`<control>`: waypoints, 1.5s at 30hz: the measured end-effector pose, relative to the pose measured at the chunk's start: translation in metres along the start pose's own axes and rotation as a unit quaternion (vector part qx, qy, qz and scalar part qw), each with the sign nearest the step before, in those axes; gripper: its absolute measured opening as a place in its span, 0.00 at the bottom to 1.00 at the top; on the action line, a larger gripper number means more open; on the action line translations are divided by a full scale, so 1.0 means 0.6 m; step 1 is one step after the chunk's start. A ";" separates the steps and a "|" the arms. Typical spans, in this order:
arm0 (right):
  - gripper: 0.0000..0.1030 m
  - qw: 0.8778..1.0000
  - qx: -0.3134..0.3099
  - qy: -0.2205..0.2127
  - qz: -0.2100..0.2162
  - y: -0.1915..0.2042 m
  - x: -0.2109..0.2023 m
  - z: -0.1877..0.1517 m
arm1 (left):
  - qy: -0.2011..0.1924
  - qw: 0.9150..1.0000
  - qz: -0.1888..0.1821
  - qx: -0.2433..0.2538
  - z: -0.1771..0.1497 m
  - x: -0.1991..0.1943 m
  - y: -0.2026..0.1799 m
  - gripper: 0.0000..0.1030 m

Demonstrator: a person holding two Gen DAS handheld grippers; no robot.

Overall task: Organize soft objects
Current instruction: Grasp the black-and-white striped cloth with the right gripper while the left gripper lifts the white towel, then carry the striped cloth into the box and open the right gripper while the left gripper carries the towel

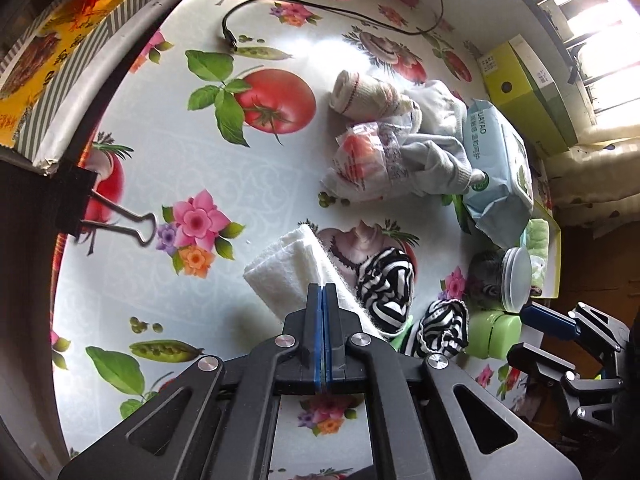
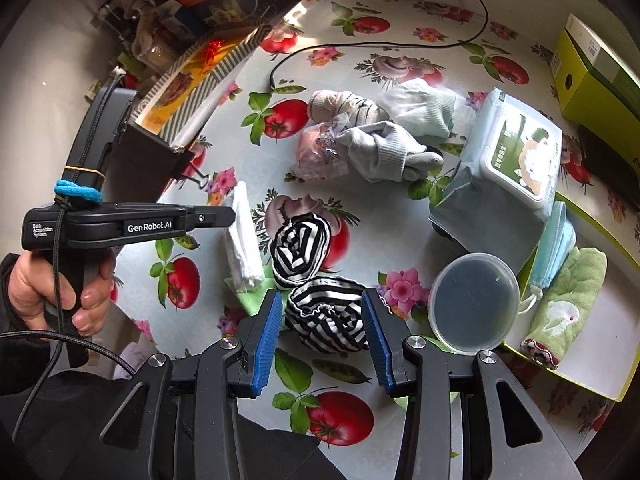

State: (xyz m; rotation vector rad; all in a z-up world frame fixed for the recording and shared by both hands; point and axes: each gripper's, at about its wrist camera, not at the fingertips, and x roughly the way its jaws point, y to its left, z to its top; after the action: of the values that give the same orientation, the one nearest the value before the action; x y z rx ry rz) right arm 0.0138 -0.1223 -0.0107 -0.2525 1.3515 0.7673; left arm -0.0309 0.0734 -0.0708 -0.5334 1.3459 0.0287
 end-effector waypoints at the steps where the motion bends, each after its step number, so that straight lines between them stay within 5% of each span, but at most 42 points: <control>1: 0.39 1.000 -0.001 0.004 0.004 0.002 0.008 0.005 | -0.001 1.000 0.001 0.007 0.004 -0.001 0.002 0.00; 7: 0.39 0.999 -0.010 0.029 0.012 0.022 0.057 0.029 | -0.007 1.000 0.015 -0.002 0.021 0.004 0.035 0.05; 11: 0.39 0.999 0.000 0.048 0.016 0.026 0.093 0.042 | -0.002 0.999 0.012 -0.045 0.014 0.016 0.056 0.35; 12: 0.39 0.998 0.005 0.052 0.017 0.026 0.101 0.045 | 0.003 0.998 0.004 -0.057 0.010 0.020 0.060 0.35; 25: 0.38 0.996 0.011 0.086 -0.002 0.034 0.187 0.066 | 0.027 0.993 -0.031 -0.114 0.005 0.054 0.071 0.36; 28: 0.11 0.996 -0.007 0.082 -0.021 0.036 0.187 0.070 | 0.028 0.993 -0.033 -0.110 0.012 0.057 0.064 0.36; 36: 0.09 0.999 0.006 0.042 -0.031 0.006 0.143 0.081 | 0.026 0.996 -0.014 -0.083 0.025 0.066 0.036 0.36; 39: 0.09 0.999 0.011 0.028 -0.031 -0.001 0.120 0.082 | 0.026 0.997 -0.012 -0.074 0.025 0.069 0.031 0.20; 45: 0.09 0.999 0.027 0.001 -0.024 -0.011 0.080 0.077 | 0.009 0.998 -0.007 -0.054 0.022 0.048 0.018 0.16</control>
State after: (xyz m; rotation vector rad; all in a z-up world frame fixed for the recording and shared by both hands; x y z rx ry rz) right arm 0.0550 -0.0837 -0.0467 -0.2427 1.3611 0.6904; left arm -0.0153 0.0801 -0.0999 -0.6357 1.3628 0.0856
